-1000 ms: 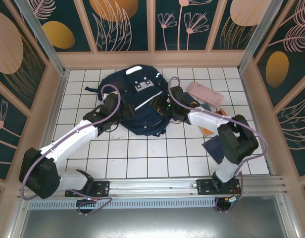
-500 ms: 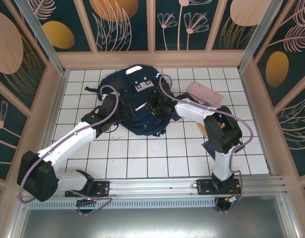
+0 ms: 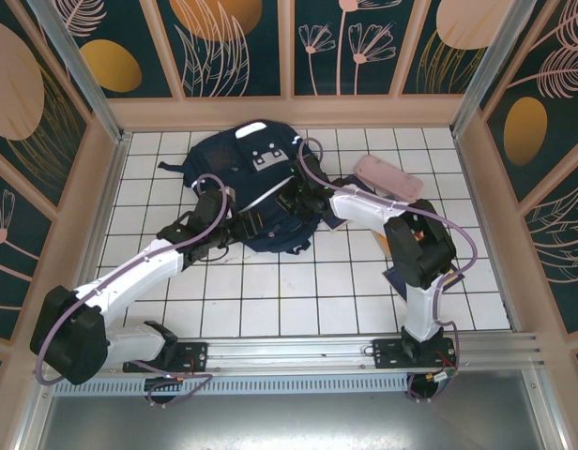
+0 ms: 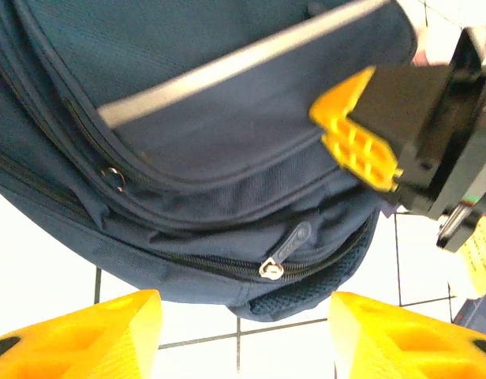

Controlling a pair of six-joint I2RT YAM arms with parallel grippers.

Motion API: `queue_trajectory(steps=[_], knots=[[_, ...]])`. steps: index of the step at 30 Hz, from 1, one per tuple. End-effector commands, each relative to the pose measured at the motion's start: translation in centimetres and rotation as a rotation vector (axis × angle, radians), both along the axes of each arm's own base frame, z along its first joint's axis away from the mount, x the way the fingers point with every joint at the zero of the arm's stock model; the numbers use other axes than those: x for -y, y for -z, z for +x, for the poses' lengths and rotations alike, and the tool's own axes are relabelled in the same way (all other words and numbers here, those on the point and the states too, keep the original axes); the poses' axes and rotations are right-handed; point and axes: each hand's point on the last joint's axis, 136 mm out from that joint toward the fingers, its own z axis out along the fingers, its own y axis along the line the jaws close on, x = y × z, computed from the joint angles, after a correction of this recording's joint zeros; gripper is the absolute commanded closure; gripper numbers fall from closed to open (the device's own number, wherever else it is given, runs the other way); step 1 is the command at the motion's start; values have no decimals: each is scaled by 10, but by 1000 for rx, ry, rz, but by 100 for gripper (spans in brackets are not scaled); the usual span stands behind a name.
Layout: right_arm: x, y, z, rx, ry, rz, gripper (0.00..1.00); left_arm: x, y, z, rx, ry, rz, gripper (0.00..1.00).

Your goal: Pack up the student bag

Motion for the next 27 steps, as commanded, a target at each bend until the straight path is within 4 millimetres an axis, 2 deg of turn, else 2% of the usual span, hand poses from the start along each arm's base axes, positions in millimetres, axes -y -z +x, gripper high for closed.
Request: queue_trajectory(steps=[1, 5, 10, 19, 23, 27], knots=[[-25, -88, -1, 240, -113, 155, 98, 16, -10, -6, 28, 56, -65, 42], [-34, -109, -9, 293, -158, 191, 99, 24, -5, -6, 17, 55, -83, 34], [-39, -113, -12, 308, -172, 201, 100, 33, 0, 4, -12, -12, -97, 22], [-39, -117, -10, 329, -163, 208, 100, 52, 28, 13, -107, -75, -42, 20], [-38, -117, -11, 334, -164, 203, 100, 38, 39, 19, -117, -159, 27, 16], [-36, -116, -10, 335, -156, 198, 100, 22, 50, 19, -136, -227, 98, 17]])
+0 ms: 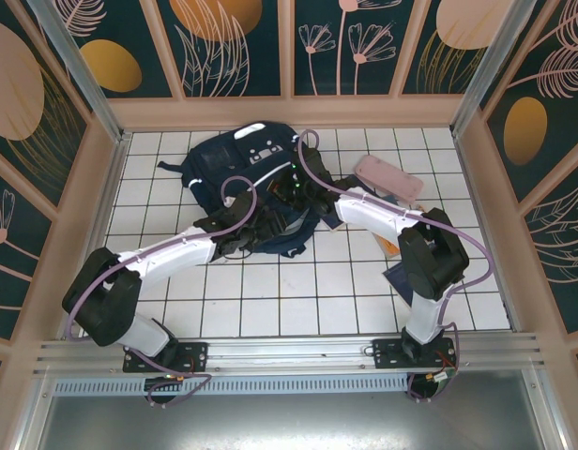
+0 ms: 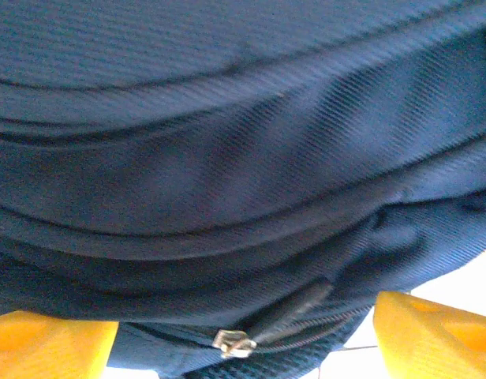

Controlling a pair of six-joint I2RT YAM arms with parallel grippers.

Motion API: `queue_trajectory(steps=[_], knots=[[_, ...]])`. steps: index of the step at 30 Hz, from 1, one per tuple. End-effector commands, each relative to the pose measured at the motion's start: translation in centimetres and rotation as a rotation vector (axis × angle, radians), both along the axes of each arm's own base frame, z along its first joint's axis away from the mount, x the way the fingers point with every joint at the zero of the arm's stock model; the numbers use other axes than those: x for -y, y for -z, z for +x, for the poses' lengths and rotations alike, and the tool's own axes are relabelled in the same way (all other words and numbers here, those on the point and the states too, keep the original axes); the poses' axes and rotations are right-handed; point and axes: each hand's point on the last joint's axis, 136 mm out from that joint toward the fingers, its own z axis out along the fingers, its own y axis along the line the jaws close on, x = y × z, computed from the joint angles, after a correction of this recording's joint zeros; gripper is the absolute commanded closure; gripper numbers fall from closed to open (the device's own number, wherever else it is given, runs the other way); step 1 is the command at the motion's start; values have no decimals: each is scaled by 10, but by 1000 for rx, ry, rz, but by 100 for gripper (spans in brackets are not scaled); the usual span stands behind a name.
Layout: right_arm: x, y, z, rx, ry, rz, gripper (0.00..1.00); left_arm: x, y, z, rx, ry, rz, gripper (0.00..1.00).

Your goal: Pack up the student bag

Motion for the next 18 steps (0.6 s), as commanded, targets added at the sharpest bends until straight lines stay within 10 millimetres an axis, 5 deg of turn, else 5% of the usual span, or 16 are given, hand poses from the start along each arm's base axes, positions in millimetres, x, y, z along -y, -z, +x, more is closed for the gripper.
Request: queue_trajectory(steps=[1, 12, 18], knots=[[-13, -57, -3, 155, -59, 101, 100, -19, 9, 2, -21, -88, 83, 18], [-4, -55, 3, 165, -30, 71, 100, -39, 13, -29, -77, -42, 131, 27], [-7, -58, 1, 169, -44, 83, 100, -16, -6, -22, -28, 26, 39, 19]])
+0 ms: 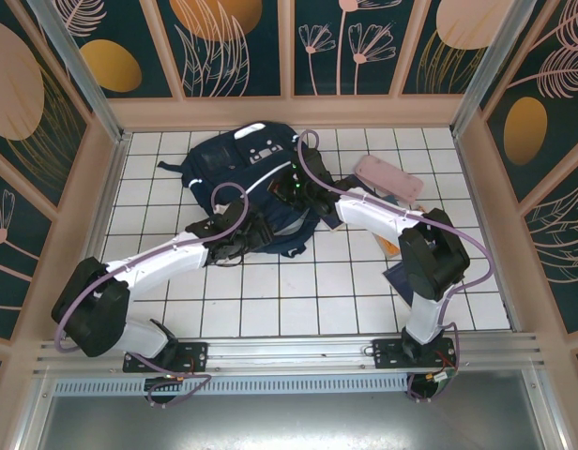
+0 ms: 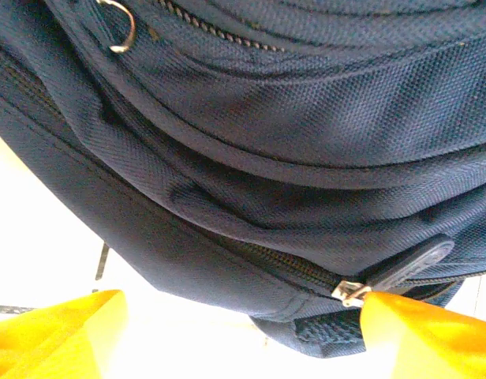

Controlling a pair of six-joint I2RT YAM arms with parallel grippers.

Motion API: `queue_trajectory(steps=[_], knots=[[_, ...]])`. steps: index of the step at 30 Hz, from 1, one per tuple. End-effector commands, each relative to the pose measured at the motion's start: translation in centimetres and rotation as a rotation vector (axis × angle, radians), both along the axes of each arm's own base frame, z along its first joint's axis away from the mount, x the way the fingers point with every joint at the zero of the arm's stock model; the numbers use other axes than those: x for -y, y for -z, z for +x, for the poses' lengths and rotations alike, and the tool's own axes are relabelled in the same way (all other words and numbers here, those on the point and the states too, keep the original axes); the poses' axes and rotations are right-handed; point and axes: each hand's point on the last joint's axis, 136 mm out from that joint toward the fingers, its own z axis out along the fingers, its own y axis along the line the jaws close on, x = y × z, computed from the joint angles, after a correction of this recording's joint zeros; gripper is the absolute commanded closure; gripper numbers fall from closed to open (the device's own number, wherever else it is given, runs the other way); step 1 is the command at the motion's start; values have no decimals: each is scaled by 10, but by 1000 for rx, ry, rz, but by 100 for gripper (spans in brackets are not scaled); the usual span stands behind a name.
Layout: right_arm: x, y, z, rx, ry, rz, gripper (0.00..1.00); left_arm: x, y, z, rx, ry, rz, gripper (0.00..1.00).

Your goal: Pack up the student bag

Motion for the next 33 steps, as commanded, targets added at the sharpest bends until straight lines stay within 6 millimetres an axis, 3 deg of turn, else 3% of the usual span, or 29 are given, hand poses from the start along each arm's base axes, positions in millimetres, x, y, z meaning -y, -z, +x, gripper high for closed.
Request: queue_trajectory(steps=[1, 4, 8, 12, 22, 33], knots=[[-9, -56, 0, 149, -46, 95, 100, 14, -16, 7, 36, 55, -31, 16], [-12, -59, -2, 151, -62, 107, 100, 29, -27, 17, 67, 87, -42, 2], [-11, -60, -4, 157, -65, 107, 100, 33, -29, 29, 80, 64, -28, 1], [-9, -60, -4, 160, -63, 106, 100, 34, -8, 32, 22, 49, 19, 2], [-4, -55, -1, 151, -42, 100, 100, -4, 22, 23, -56, -87, 179, 3], [4, -50, 8, 152, -6, 73, 100, -39, 14, -15, -80, -142, 176, 13]])
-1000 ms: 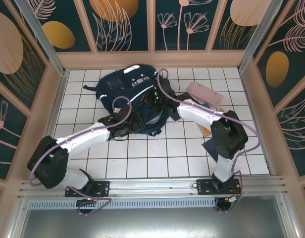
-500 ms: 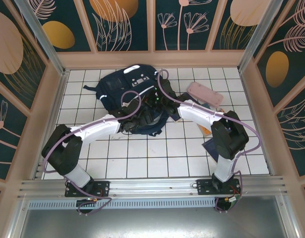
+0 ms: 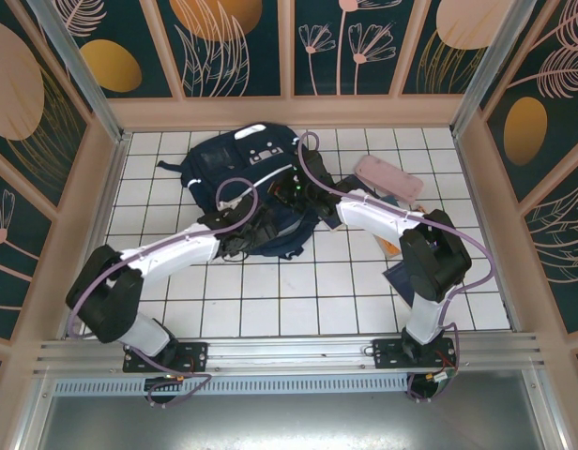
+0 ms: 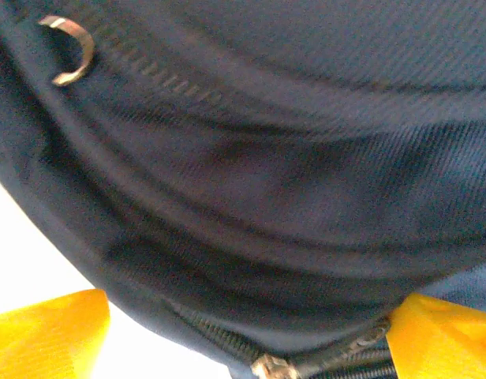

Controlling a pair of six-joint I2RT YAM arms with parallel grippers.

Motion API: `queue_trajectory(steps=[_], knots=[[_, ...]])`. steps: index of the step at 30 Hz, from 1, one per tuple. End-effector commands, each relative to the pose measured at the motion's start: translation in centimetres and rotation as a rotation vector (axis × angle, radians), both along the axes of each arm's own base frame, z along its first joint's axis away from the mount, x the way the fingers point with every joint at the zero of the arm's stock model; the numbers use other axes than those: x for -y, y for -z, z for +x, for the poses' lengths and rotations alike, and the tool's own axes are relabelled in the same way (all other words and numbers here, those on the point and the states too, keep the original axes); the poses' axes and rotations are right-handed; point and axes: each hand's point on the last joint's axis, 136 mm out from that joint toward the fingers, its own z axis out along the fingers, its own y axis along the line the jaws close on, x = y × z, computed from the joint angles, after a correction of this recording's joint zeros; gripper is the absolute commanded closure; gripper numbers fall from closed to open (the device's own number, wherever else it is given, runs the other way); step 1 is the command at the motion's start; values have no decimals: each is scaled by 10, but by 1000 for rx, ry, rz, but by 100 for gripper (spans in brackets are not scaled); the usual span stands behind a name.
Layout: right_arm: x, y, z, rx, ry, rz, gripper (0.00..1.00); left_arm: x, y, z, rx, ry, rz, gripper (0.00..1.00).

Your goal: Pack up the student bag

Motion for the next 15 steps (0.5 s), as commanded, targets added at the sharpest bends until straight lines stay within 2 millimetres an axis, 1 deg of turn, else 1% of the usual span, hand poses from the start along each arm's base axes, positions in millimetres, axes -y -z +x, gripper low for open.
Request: queue_trajectory(steps=[1, 4, 7, 9, 11, 14, 15], knots=[[0, -53, 11, 150, 1, 74, 100, -35, 7, -28, -63, -59, 83, 14], [0, -52, 12, 147, 4, 76, 100, -41, 6, -36, -69, -66, 74, 16], [0, -51, 12, 145, 4, 73, 100, -50, 12, -44, -86, -79, 92, 20], [0, -51, 13, 146, 4, 71, 100, -50, 13, -46, -87, -64, 88, 24], [0, -51, 12, 145, 4, 72, 100, -48, 9, -44, -70, -46, 91, 28], [-1, -50, 12, 140, 2, 72, 100, -25, -9, -30, 14, 34, 2, 36], [-1, -50, 12, 140, -1, 74, 100, -18, -15, -26, 46, 60, -30, 40]])
